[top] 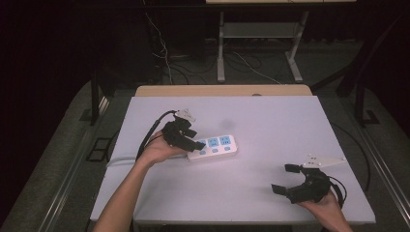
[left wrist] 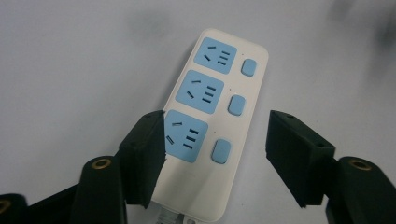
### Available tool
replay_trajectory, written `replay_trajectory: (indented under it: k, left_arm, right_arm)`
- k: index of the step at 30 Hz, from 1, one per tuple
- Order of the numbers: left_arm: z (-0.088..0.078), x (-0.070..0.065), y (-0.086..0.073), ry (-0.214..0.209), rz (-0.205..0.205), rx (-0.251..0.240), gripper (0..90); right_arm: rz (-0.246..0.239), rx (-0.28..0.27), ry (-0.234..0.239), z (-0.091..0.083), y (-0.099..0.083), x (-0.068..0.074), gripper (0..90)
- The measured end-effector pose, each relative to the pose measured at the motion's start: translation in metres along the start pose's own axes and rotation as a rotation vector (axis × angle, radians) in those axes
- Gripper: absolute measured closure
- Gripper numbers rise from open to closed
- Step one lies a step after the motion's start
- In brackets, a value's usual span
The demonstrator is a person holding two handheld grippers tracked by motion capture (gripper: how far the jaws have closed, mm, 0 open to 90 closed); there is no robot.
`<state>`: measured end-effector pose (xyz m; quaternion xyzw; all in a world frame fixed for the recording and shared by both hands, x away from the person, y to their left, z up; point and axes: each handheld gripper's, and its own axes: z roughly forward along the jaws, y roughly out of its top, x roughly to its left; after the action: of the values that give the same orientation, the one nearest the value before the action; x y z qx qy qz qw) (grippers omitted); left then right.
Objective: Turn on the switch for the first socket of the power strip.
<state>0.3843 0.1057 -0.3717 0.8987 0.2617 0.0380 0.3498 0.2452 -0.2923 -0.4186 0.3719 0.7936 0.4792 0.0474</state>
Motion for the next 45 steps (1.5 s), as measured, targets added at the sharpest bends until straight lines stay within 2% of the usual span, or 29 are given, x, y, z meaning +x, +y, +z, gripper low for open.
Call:
replay_trajectory:
  k: [7,9,10,11,12,14,15,19,27,38,39,40,41,43,45]
  left_arm:
    - [0.005,0.001,-0.001,-0.012,0.005,0.014,51.8]
    - [0.007,0.002,-0.001,-0.018,0.004,0.022,57.3]
    - [0.008,0.002,-0.001,-0.022,0.002,0.023,62.9]
    - [0.008,0.003,-0.001,-0.025,0.003,0.026,62.9]
    - [0.009,0.004,-0.001,-0.03,0.001,0.027,69.6]
    - [0.011,0.004,-0.001,-0.038,-0.008,0.029,76.8]
    - [0.012,0.004,-0.001,-0.038,-0.002,0.033,76.8]
    - [0.017,0.004,-0.001,-0.05,-0.006,0.045,89.0]
    - [0.027,0.003,-0.001,-0.06,0.01,0.083,89.2]
    - [0.037,0.002,-0.003,-0.068,0.012,0.134,89.2]
    - [0.037,0.003,-0.004,-0.073,0.008,0.131,89.2]
    - [0.038,0.005,-0.006,-0.088,-0.02,0.116,89.2]
    - [0.038,0.005,-0.006,-0.088,-0.02,0.116,89.2]
    - [0.039,0.01,-0.01,-0.113,-0.061,0.096,89.3]
    - [0.039,0.012,-0.011,-0.125,-0.072,0.088,89.4]
  right_arm:
    - [-0.006,0.008,0.002,0.001,0.0,0.0,0.0]
    - [-0.007,0.009,0.002,0.001,0.0,0.0,0.0]
    - [-0.008,0.009,0.001,0.001,0.0,0.0,0.0]
    - [-0.008,0.009,0.001,0.001,0.0,0.0,0.0]
    - [-0.008,0.01,0.0,0.001,0.0,0.0,0.0]
    - [-0.008,0.011,0.001,0.001,0.0,0.0,0.0]
    - [-0.008,0.011,0.001,0.001,0.0,0.0,0.0]
    - [-0.007,0.012,0.002,0.002,-0.001,0.0,0.0]
    - [-0.006,0.012,0.002,0.001,-0.001,0.0,0.0]
    - [-0.008,0.015,0.003,0.001,-0.001,0.0,0.0]
    - [-0.009,0.015,0.003,0.001,-0.001,0.0,0.0]
    - [-0.008,0.014,0.003,0.001,-0.001,0.0,0.0]
    - [-0.007,0.016,0.002,0.001,-0.001,0.0,0.0]
    - [-0.005,0.015,0.002,0.001,-0.001,0.0,0.0]
    - [-0.001,0.012,0.001,0.001,-0.001,-0.001,0.0]
